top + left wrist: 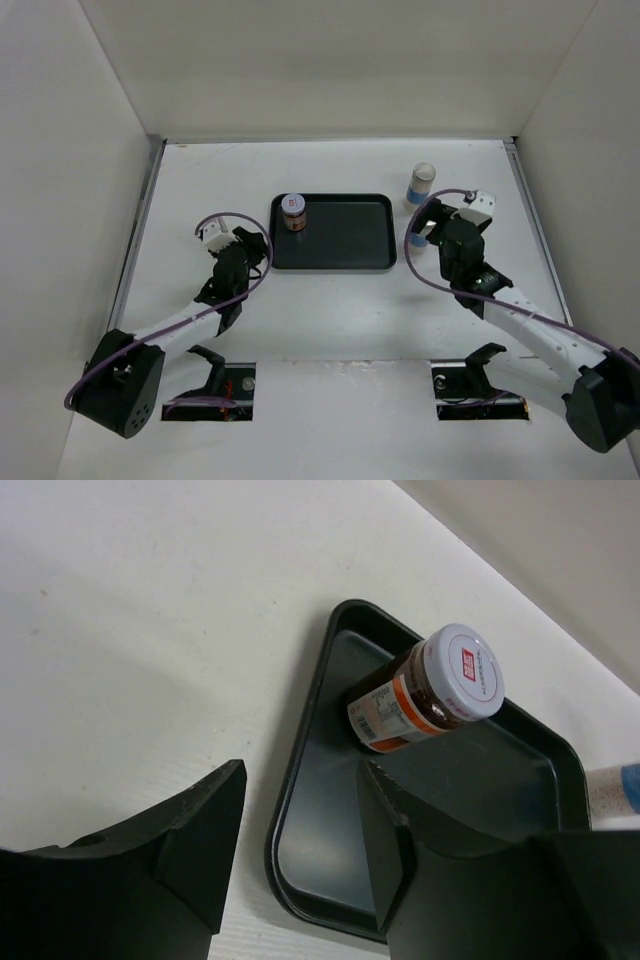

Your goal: Organize the condiment bottles

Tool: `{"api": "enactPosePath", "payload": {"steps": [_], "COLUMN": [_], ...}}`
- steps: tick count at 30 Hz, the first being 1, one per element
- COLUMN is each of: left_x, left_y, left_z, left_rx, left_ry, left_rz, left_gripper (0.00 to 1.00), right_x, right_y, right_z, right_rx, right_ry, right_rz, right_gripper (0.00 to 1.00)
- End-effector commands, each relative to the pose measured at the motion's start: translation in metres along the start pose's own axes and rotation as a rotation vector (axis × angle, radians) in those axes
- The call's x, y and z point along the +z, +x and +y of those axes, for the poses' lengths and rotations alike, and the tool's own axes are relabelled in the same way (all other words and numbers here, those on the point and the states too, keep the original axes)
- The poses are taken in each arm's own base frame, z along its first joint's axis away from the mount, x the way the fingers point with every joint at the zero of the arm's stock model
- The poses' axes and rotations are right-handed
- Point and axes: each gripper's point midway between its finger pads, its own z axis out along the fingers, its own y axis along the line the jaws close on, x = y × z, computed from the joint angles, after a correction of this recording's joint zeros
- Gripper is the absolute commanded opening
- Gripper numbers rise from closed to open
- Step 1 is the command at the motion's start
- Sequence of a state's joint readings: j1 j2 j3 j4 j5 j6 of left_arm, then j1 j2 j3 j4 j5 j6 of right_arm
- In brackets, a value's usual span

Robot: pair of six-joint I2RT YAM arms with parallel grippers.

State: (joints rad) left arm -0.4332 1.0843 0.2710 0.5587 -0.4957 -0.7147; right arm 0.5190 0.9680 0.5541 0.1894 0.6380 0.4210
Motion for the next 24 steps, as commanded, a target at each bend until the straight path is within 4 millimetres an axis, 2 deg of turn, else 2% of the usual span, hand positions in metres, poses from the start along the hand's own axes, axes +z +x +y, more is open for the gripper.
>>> {"api": "enactPosePath", "payload": {"steps": [1, 4, 8, 13, 14, 18, 20, 21, 24], "left_x": [0.002, 0.004, 0.006, 0.000, 0.000, 0.000, 0.000, 0.001, 0.001], "left_y": [-0.002, 0.006, 0.007, -0.008, -0.010, -0.009, -0.009, -0.010, -0.012], "left_z": [-0.017, -0.019, -0.011, 0.001, 0.002, 0.004, 0.005, 0.006, 0.010], "left_rx": [-0.112, -0.127, -0.144, -0.204, -0.206, -0.220, -0.215, -0.214, -0.231], "left_ry": [0.079, 0.096, 0.075, 0.063, 0.059, 0.058, 0.054, 0.049, 0.044], "left_rz": [-0.011, 0.025, 0.024, -0.026, -0.034, -0.030, -0.030, -0.034, -0.037], "left_gripper": [0.47, 0.50, 0.50, 0.50, 0.50, 0.50, 0.50, 0.50, 0.50], "right_x": [0.014, 0.030, 0.047, 0.062, 0.065, 0.070, 0.065, 0.059, 0.035], "right_y": [-0.020, -0.010, 0.002, 0.021, 0.024, 0.027, 0.015, 0.002, -0.039], "right_z": [-0.011, -0.008, -0.003, 0.008, 0.008, 0.009, 0.010, 0.012, 0.032], "right_rx": [-0.055, -0.114, -0.153, -0.189, -0.193, -0.229, -0.227, -0.215, -0.192], "right_ry": [0.084, 0.079, 0.074, 0.050, 0.051, 0.064, 0.074, 0.078, 0.031], "right_rz": [-0.004, 0.069, 0.130, 0.194, 0.202, 0.216, 0.177, 0.136, 0.022], "right_gripper": [1.00, 1.00, 1.00, 1.00, 0.97, 0.68, 0.58, 0.55, 0.53]}}
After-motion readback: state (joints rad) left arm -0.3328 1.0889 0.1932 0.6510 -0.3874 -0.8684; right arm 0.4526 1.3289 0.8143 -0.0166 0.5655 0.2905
